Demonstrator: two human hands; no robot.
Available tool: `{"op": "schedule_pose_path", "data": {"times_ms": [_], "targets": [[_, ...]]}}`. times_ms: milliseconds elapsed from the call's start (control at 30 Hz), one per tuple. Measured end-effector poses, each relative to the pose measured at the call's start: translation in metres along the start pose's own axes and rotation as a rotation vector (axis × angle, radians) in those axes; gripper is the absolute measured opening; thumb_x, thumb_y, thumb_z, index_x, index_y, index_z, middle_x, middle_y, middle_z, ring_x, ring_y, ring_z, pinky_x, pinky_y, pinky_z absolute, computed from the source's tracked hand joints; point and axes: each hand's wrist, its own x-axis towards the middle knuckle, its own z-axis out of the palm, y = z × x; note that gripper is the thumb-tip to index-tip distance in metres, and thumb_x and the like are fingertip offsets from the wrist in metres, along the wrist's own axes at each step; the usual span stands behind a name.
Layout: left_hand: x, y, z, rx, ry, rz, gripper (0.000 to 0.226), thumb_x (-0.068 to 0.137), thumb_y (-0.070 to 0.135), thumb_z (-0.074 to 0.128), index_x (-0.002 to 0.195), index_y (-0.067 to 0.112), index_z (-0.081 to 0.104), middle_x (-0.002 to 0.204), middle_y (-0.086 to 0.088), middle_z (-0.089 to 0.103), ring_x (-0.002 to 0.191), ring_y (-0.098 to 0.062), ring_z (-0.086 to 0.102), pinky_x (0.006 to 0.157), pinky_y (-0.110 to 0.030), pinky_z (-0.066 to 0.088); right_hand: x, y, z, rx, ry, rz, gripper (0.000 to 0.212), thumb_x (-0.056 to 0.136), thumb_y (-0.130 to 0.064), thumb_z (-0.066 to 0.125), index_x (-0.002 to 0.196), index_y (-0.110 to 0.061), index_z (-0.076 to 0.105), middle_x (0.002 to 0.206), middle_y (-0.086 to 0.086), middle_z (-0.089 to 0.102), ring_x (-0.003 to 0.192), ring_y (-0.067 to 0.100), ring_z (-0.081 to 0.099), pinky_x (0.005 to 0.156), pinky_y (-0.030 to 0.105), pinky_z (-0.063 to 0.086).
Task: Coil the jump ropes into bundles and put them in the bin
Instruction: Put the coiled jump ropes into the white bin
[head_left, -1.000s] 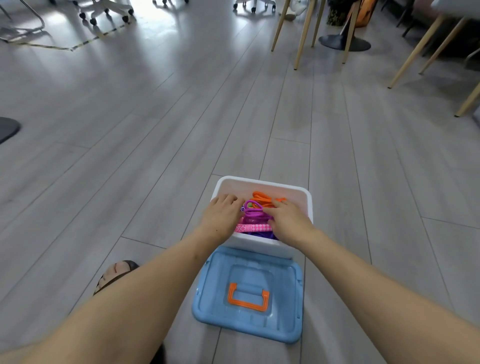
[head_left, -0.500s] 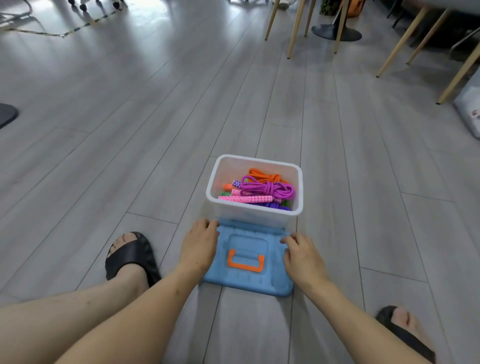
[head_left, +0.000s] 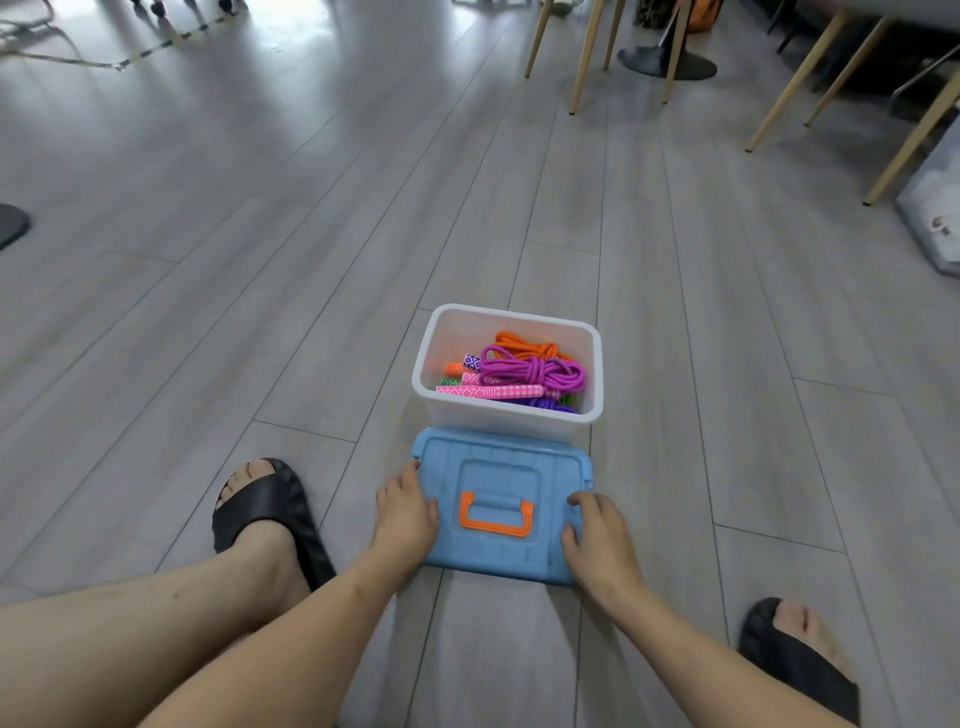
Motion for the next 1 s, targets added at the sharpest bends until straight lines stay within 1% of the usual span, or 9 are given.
{"op": "schedule_pose_path", "data": {"times_ms": [133,267,400,533,600,700,767,900,1000], "targets": [[-0.024,0.005,0.002,-0.008,0.146,0.065,0.071,0.094,0.013,0.06,0.154,0.0,0.025,0.137,-0.022,0.044,0.123,-0.036,0.042,0.11,-0.042,0.031,-0.015,-0.001,-0.009,0.101,0.115,-0.045,0.034,0.089,-0.008,0.067,0.122,-0.012,0.061,0.127,0.006,0.043,0.116,0.025,0.053,0.101,0.029,0.044],[-0.036,0.019,-0.007,-0.056,0.353,0.148,0.067,0.087,-0.001,0.062,0.148,-0.006,0.034,0.127,-0.026,0.049,0.112,-0.039,0.046,0.104,-0.05,0.039,-0.018,-0.011,-0.024,0.154,0.235,-0.108,0.03,0.088,-0.006,0.069,0.116,-0.014,0.062,0.124,0.002,0.037,0.113,0.02,0.05,0.099,0.027,0.043],[-0.038,0.039,-0.027,-0.17,0.358,0.203,0.064,0.092,0.0,0.053,0.152,0.004,0.029,0.133,-0.016,0.043,0.116,-0.029,0.041,0.105,-0.049,0.042,-0.007,-0.024,-0.044,0.228,0.323,-0.143,0.03,0.087,-0.002,0.068,0.112,-0.017,0.062,0.13,0.006,0.038,0.12,0.022,0.047,0.102,0.03,0.043],[-0.003,0.066,-0.057,-0.166,0.402,0.296,0.062,0.093,0.002,0.05,0.152,0.004,0.03,0.137,-0.015,0.044,0.118,-0.029,0.041,0.107,-0.044,0.037,0.026,-0.043,-0.075,0.274,0.337,-0.143,0.027,0.088,0.001,0.062,0.108,-0.017,0.061,0.136,0.005,0.042,0.124,0.021,0.046,0.1,0.025,0.041],[0.022,0.081,-0.076,-0.145,0.394,0.326,0.061,0.094,0.003,0.051,0.152,-0.001,0.031,0.141,-0.019,0.044,0.121,-0.035,0.041,0.107,-0.043,0.032,0.051,-0.053,-0.09,0.248,0.349,-0.146,0.023,0.086,0.002,0.06,0.102,-0.014,0.061,0.134,0.009,0.049,0.121,0.025,0.05,0.099,0.021,0.036],[0.06,0.103,-0.103,-0.082,0.312,0.355,0.06,0.094,0.005,0.054,0.15,-0.004,0.033,0.142,-0.024,0.045,0.123,-0.044,0.042,0.106,-0.046,0.031,0.09,-0.067,-0.107,0.221,0.347,-0.112,0.02,0.085,-0.006,0.057,0.102,-0.012,0.063,0.127,0.012,0.058,0.117,0.036,0.054,0.097,0.028,0.038],[0.086,0.113,-0.115,-0.002,0.226,0.306,0.06,0.097,0.013,0.055,0.151,-0.001,0.033,0.147,-0.022,0.044,0.128,-0.043,0.04,0.108,-0.047,0.032,0.111,-0.074,-0.116,0.187,0.264,-0.082,0.027,0.09,-0.012,0.055,0.115,-0.01,0.064,0.13,0.011,0.056,0.12,0.036,0.051,0.101,0.033,0.039],[0.118,0.113,-0.118,0.246,-0.009,0.176,0.058,0.1,0.037,0.054,0.145,0.005,0.037,0.148,-0.017,0.043,0.133,-0.04,0.037,0.104,-0.047,0.037,0.137,-0.076,-0.119,0.032,0.01,-0.087,0.042,0.097,-0.021,0.056,0.137,-0.009,0.059,0.143,0.008,0.047,0.129,0.03,0.05,0.108,0.033,0.04],[0.126,0.103,-0.107,0.29,-0.09,0.175,0.07,0.1,0.042,0.054,0.153,0.009,0.024,0.159,-0.012,0.03,0.137,-0.039,0.033,0.108,-0.049,0.036,0.14,-0.065,-0.114,-0.107,-0.126,-0.1,0.051,0.102,-0.035,0.053,0.149,-0.014,0.05,0.154,0.007,0.036,0.133,0.03,0.049,0.112,0.037,0.041]]}}
